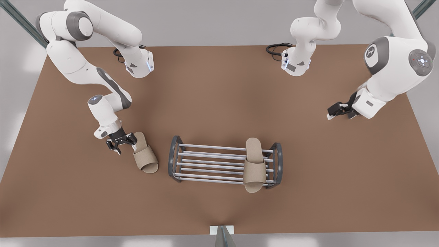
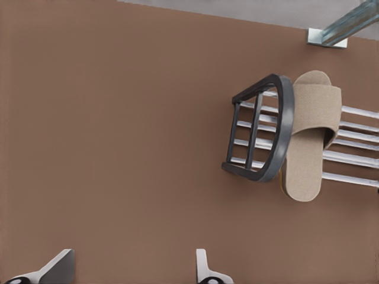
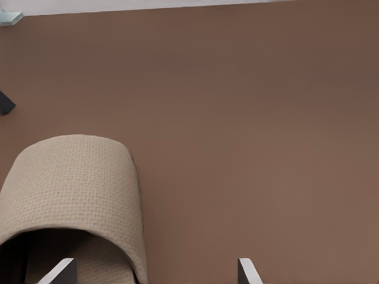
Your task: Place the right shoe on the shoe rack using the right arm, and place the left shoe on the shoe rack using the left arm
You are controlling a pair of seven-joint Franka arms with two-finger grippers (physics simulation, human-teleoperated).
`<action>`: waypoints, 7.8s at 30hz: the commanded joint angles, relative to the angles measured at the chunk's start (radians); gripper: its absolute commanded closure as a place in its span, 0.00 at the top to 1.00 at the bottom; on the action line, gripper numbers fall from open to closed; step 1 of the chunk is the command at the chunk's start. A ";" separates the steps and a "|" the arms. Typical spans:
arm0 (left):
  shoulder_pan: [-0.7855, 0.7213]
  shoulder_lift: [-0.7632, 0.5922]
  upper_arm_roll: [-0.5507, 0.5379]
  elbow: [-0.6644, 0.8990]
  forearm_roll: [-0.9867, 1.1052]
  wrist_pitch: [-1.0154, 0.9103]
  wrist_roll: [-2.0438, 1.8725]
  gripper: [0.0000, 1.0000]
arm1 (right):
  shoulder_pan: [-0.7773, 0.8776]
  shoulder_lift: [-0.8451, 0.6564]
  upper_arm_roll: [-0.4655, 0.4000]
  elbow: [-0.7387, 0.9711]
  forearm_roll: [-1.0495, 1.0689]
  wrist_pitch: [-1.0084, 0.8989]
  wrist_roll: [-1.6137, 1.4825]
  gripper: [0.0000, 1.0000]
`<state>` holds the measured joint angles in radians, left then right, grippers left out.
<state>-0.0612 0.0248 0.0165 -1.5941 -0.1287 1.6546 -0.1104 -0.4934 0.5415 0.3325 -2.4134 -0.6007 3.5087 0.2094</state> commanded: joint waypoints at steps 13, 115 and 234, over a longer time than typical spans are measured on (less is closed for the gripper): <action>-0.002 0.070 -0.063 0.039 0.118 -0.044 -0.133 1.00 | -0.001 0.034 0.000 0.016 -0.010 -0.001 -0.062 1.00; -0.005 0.076 -0.066 0.040 0.132 -0.048 -0.135 1.00 | -0.261 0.055 0.264 0.037 -0.004 -0.002 0.030 0.21; -0.069 0.165 -0.171 0.154 0.210 -0.061 -0.198 1.00 | 0.108 -0.184 0.701 0.566 -0.229 -1.171 1.145 1.00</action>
<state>-0.1304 0.1924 -0.1545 -1.4405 0.0801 1.5953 -0.3071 -0.3522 0.3594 1.0048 -1.8611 -1.0947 0.7550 1.1822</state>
